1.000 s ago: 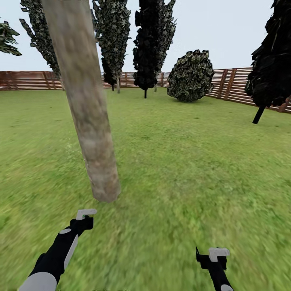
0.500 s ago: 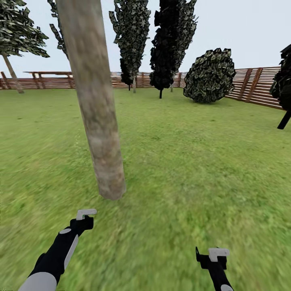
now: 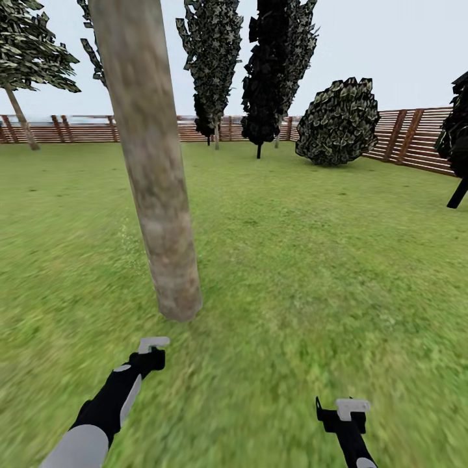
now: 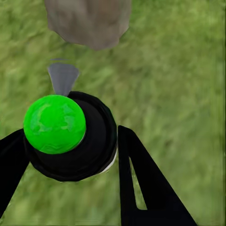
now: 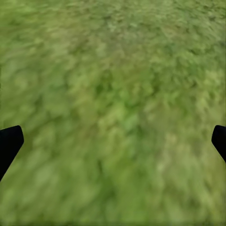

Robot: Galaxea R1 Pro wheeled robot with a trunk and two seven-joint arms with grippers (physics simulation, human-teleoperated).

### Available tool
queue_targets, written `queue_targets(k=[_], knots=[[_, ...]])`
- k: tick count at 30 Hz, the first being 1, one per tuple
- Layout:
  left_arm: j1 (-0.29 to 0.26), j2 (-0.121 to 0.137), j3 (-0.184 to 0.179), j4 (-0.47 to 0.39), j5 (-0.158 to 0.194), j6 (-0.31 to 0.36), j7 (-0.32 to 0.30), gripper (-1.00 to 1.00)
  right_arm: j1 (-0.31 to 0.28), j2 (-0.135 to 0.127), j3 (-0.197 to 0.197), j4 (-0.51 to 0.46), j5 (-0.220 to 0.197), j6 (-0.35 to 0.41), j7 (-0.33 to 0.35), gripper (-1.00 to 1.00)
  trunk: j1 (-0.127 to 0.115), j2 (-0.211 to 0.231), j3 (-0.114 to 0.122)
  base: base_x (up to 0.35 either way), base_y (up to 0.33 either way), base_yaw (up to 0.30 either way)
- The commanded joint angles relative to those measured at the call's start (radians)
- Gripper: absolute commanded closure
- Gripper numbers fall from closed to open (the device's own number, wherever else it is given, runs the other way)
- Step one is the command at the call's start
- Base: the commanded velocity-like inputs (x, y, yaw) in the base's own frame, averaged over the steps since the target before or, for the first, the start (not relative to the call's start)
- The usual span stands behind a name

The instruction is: In the garden, pick up the pesticide atomizer on the floor and spray pesticide onto both trees until each tree trunk is fully covered.

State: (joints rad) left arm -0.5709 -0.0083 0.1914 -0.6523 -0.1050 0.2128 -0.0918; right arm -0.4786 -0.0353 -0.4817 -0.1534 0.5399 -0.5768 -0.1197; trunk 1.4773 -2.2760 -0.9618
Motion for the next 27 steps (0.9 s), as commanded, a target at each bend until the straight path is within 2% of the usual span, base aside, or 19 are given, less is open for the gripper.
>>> queue_targets(k=[1, 3, 5, 7, 12, 16, 22, 25, 27], knots=[[-0.012, 0.001, 0.001, 0.003, -0.003, 0.0, 0.0, 1.0, 0.0, 0.0, 0.0, 0.0, 0.0, 0.0, 0.0, -1.0, 0.0, 0.0, 0.0, 0.0, 0.0, 0.0], [-0.024, 0.01, 0.006, 0.005, -0.004, -0.001, 0.001, 1.0, 0.0, 0.0, 0.0, 0.0, 0.0, 0.0, 0.0, -1.0, 0.0, 0.0, 0.0, 0.0, 0.0, 0.0], [-0.028, 0.035, 0.008, -0.002, -0.003, -0.004, 0.001, 1.0, 0.0, 0.0, 0.0, 0.0, 0.0, 0.0, 0.0, -1.0, 0.0, 0.0, 0.0, 0.0, 0.0, 0.0], [-0.025, 0.042, 0.005, -0.004, -0.004, -0.009, 0.0, 1.0, 0.0, 0.0, 0.0, 0.0, 0.0, 0.0, 0.0, -1.0, 0.0, 0.0, 0.0, 0.0, 0.0, 0.0], [-0.019, 0.041, -0.002, -0.006, -0.004, -0.061, -0.002, 1.0, 0.0, -0.001, 0.0, 0.0, 0.0, 0.0, 0.0, -1.0, 0.0, 0.0, 0.0, 0.204, 0.0, 0.0], [-0.018, 0.031, 0.0, -0.005, -0.001, -0.067, -0.003, 1.0, 0.0, -0.001, 0.0, 0.0, 0.0, 0.0, 0.0, -1.0, 0.0, 0.0, 0.0, 0.301, 0.0, 0.0], [-0.018, 0.018, 0.001, -0.005, -0.002, -0.067, -0.005, 1.0, 0.0, -0.001, 0.0, 0.0, 0.0, 0.0, 0.0, -1.0, 0.0, 0.0, 0.0, 0.056, 0.0, 0.0], [-0.019, 0.036, 0.005, -0.005, -0.007, -0.067, -0.004, 1.0, 0.0, -0.001, 0.0, 0.0, 0.0, 0.0, 0.0, -1.0, 0.0, 0.0, 0.0, 0.003, 0.0, 0.0], [-0.019, 0.071, 0.008, -0.004, -0.005, -0.066, -0.002, 1.0, 0.0, -0.001, 0.0, 0.0, 0.0, 0.0, 0.0, -1.0, 0.0, 0.0, 0.0, 0.0, 0.0, 0.0]])
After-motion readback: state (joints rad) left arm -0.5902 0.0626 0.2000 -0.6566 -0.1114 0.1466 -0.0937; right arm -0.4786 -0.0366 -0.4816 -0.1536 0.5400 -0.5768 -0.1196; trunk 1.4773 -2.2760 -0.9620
